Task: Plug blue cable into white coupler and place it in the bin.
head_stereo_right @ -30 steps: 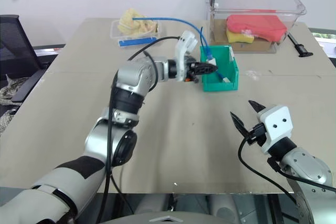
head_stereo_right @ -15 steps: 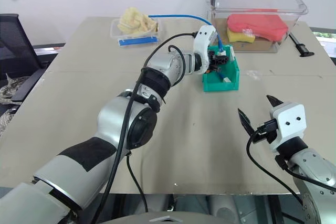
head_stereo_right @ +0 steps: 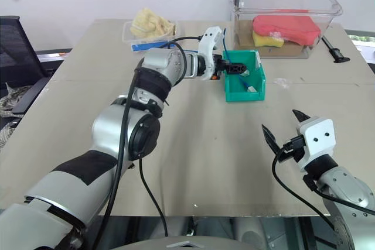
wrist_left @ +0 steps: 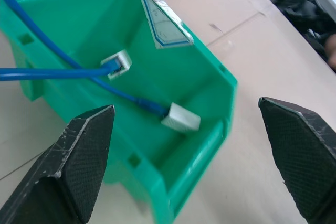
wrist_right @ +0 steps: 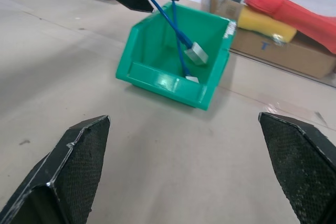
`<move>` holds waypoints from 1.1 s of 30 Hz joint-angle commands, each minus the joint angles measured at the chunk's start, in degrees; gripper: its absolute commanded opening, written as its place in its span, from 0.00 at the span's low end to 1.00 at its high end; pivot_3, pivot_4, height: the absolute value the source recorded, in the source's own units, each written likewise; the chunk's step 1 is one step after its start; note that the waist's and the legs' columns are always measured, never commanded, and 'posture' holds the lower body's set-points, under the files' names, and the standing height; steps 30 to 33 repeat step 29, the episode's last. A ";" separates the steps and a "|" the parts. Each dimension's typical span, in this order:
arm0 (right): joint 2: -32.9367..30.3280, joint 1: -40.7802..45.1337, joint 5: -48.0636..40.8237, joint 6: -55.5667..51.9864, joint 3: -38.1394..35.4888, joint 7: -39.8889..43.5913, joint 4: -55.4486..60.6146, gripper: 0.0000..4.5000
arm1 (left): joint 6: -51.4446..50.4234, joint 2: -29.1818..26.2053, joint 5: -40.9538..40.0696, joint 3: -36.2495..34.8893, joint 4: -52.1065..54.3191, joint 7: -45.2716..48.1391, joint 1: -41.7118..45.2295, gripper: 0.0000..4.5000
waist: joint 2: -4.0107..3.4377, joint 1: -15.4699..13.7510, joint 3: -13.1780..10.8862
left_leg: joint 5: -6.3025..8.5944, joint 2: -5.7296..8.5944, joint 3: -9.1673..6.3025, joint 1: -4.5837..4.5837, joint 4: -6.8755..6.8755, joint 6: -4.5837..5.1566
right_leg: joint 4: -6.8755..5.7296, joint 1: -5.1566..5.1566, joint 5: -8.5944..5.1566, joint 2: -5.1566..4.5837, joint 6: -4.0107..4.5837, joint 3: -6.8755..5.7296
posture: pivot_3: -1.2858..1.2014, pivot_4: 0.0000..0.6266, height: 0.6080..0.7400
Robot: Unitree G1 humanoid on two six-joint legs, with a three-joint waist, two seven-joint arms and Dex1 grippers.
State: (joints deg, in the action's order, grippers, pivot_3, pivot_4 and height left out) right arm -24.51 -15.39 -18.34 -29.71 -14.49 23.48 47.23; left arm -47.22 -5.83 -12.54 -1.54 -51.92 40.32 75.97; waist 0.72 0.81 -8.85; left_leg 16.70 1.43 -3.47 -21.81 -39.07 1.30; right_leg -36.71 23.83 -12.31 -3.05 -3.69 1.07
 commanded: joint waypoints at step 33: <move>-13.47 -8.97 -6.67 8.61 -15.32 18.97 -11.65 1.00 | 24.80 -28.85 -12.87 -8.91 66.92 18.52 -74.18 1.00 | -0.16 -1.04 0.02 | 0.08 -0.23 0.04 0.15 0.06 0.12 | 0.03 -0.08 -0.07 -0.12 0.16 0.15 | 0.52 0.24 1.00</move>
